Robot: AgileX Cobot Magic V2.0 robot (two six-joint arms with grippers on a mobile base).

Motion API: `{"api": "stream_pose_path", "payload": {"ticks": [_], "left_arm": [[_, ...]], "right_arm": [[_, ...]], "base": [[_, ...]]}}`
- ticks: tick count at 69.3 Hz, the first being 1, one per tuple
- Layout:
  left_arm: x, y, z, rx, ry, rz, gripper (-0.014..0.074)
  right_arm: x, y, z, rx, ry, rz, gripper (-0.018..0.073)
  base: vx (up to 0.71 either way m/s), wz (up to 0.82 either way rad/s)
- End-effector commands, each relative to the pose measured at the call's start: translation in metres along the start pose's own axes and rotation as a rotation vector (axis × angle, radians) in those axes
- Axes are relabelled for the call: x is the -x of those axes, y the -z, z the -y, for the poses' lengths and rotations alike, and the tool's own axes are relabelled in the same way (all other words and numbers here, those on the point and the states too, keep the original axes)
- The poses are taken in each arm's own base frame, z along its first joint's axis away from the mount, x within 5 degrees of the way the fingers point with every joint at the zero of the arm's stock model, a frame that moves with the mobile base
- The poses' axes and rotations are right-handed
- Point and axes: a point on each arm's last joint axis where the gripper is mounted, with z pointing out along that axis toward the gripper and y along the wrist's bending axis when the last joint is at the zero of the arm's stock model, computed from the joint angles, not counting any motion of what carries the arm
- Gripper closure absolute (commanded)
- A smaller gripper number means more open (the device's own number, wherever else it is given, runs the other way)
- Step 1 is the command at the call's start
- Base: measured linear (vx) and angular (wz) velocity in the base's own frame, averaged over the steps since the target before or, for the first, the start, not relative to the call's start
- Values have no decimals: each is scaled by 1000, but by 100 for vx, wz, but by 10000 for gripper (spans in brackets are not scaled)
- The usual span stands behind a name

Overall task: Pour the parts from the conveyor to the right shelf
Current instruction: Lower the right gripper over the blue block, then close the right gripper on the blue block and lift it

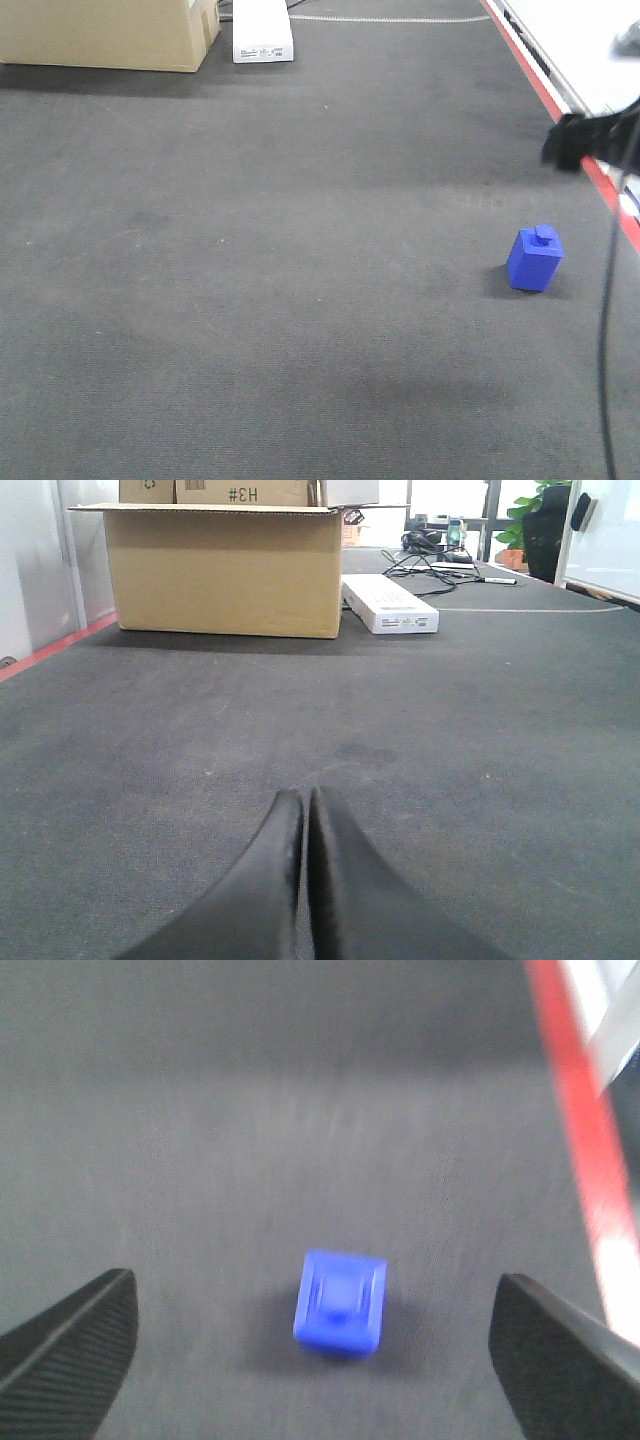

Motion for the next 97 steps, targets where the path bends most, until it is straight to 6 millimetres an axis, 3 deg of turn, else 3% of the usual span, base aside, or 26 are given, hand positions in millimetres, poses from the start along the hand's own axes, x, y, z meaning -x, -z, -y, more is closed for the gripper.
{"api": "stream_pose_path", "payload": {"ticks": [1,19,36,54,77,88,97], "left_arm": [[15,3,1,-10,16,111,603],[15,3,1,-10,16,111,603],[15,3,1,-10,16,111,603],[15,3,1,-10,16,111,603],[15,3,1,-10,16,111,603],[15,3,1,-10,16,111,603],[15,3,1,-10,16,111,603]], "right_arm": [[17,8,0,6,-3,15,-118],[34,-20,4,-1,11,-226,-56],[36,-55,7,-8,26,-451,-53],[35,-93,9,7,27,-502,-53],[19,-135,11,12,20,-589,-30],[12,-147,11,13,18,-622,61],[11,-149,12,9,21,-632,258]], "base": [[0,0],[0,0],[0,0],[0,0],[0,0],[0,0],[0,0]]}}
